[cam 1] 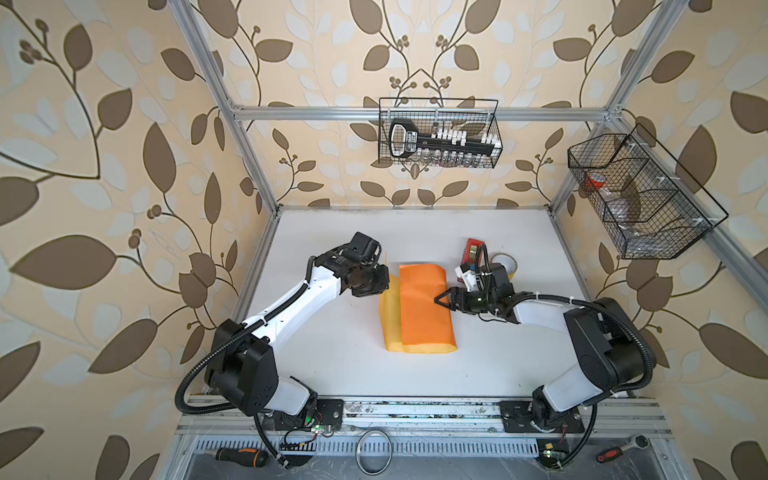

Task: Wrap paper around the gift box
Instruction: 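Lift and fold the paper edge over the box toward the right gripper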

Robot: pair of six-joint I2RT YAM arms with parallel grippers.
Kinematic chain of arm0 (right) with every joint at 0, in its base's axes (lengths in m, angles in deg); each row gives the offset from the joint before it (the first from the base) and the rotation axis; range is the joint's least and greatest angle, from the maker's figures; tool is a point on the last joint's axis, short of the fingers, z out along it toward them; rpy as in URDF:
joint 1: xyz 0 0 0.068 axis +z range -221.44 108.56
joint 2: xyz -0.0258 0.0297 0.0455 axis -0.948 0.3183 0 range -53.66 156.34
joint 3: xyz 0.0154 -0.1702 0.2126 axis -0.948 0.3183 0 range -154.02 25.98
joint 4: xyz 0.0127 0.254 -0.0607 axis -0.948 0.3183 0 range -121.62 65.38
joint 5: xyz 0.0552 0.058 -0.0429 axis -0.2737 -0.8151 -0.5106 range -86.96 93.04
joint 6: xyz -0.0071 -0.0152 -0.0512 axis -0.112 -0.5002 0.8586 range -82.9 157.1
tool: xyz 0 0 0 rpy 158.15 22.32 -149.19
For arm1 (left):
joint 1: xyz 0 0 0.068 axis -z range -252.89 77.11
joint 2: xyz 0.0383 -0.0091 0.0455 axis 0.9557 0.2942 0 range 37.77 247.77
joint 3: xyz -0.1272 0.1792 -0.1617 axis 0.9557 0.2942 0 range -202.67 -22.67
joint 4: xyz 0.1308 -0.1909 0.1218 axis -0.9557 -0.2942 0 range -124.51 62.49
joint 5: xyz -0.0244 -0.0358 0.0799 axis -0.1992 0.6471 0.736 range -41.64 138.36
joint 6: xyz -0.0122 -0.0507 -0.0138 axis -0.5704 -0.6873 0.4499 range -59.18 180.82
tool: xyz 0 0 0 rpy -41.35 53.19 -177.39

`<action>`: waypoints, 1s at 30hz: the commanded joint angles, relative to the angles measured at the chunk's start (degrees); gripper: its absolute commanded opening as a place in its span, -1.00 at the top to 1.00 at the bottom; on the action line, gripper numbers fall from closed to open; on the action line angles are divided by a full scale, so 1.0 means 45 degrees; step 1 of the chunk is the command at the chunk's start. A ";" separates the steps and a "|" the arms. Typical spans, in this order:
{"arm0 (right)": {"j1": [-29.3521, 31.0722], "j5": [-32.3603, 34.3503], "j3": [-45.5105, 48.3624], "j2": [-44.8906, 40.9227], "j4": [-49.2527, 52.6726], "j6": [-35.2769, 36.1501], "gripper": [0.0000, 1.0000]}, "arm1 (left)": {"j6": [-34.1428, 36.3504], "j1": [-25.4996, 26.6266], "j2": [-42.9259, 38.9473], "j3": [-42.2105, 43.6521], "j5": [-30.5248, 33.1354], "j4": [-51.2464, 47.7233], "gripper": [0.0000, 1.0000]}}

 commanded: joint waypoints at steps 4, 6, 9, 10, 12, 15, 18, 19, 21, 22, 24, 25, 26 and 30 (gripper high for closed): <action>0.0233 0.1563 0.0376 0.0696 0.1907 0.0245 -0.60 | -0.0486 0.1424 0.1090 -0.1322 0.2184 -0.1050 1.00; 0.0244 0.1563 0.0389 0.0676 0.1904 0.0256 -0.60 | -0.0430 0.1846 0.1512 -0.1878 0.2513 -0.1330 1.00; 0.0250 0.1563 0.0374 0.0695 0.1908 0.0270 -0.59 | -0.0360 0.2394 0.2210 -0.2606 0.2806 -0.1685 1.00; 0.0244 0.1564 0.0375 0.0697 0.1896 0.0266 -0.59 | -0.0328 0.2546 0.2444 -0.2861 0.2867 -0.1846 1.00; 0.0244 0.1578 0.0382 0.0677 0.1915 0.0275 -0.59 | -0.0265 0.2882 0.3017 -0.3458 0.3091 -0.2321 1.00; 0.0264 0.1584 0.0386 0.0671 0.1915 0.0273 -0.59 | -0.0207 0.3220 0.3633 -0.4043 0.3126 -0.2572 1.00; 0.0283 0.1582 0.0389 0.0677 0.1915 0.0271 -0.59 | -0.0148 0.3455 0.4111 -0.4552 0.2993 -0.2699 1.00; 0.0293 0.1590 0.0375 0.0676 0.1915 0.0275 -0.59 | -0.0128 0.3507 0.4278 -0.4696 0.2938 -0.2772 1.00; 0.0293 0.1582 0.0389 0.0657 0.1915 0.0275 -0.59 | -0.0110 0.3597 0.4558 -0.4846 0.2736 -0.2770 1.00; 0.0304 0.1592 0.0396 0.0647 0.1916 0.0274 -0.59 | -0.0107 0.3607 0.4667 -0.4894 0.2631 -0.2749 1.00; 0.0321 0.1602 0.0414 0.0637 0.1914 0.0265 -0.59 | -0.0126 0.3627 0.4876 -0.4969 0.2337 -0.2618 1.00; 0.0313 0.1621 0.0442 0.0653 0.1905 0.0260 -0.59 | -0.0137 0.3627 0.4963 -0.5015 0.2249 -0.2600 1.00; 0.0315 0.1602 0.0450 0.0657 0.1886 0.0256 -0.58 | -0.0169 0.3625 0.5015 -0.5068 0.2116 -0.2497 1.00; 0.0342 0.1622 0.0434 0.0641 0.1883 0.0255 -0.59 | -0.0371 0.3602 0.5221 -0.5219 0.1562 -0.1998 1.00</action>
